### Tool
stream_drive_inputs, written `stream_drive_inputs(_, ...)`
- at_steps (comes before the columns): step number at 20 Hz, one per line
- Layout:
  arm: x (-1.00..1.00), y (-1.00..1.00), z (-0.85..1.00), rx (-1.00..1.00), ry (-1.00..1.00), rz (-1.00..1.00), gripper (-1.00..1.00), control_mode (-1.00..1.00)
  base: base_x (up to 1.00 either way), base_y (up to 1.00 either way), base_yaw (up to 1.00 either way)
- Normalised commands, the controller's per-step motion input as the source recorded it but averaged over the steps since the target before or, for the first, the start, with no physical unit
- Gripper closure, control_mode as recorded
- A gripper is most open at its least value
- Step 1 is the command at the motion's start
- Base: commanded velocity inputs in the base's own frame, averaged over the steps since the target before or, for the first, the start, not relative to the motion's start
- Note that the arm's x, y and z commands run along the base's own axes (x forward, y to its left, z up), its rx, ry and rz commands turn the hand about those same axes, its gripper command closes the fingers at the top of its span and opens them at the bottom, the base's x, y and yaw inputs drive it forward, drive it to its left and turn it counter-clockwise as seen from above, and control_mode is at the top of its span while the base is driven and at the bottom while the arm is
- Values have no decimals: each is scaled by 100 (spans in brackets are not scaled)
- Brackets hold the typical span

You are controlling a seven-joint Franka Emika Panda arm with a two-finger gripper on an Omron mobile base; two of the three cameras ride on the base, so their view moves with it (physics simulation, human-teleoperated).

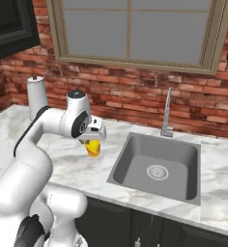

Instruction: Pick the cup and bowl from the counter and place them on the counter next to the sink.

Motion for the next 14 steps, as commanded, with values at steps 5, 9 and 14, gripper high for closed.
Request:
stream_drive_inputs(5,10,0,-18,-2,42,2,100,-100,0,0,0)
stream_drive_inputs(9,16,0,-24,-2,34,0,100,-100,0,0,0)
stream_drive_inputs(14,17,0,-47,0,3,0,100,-100,0,0,0)
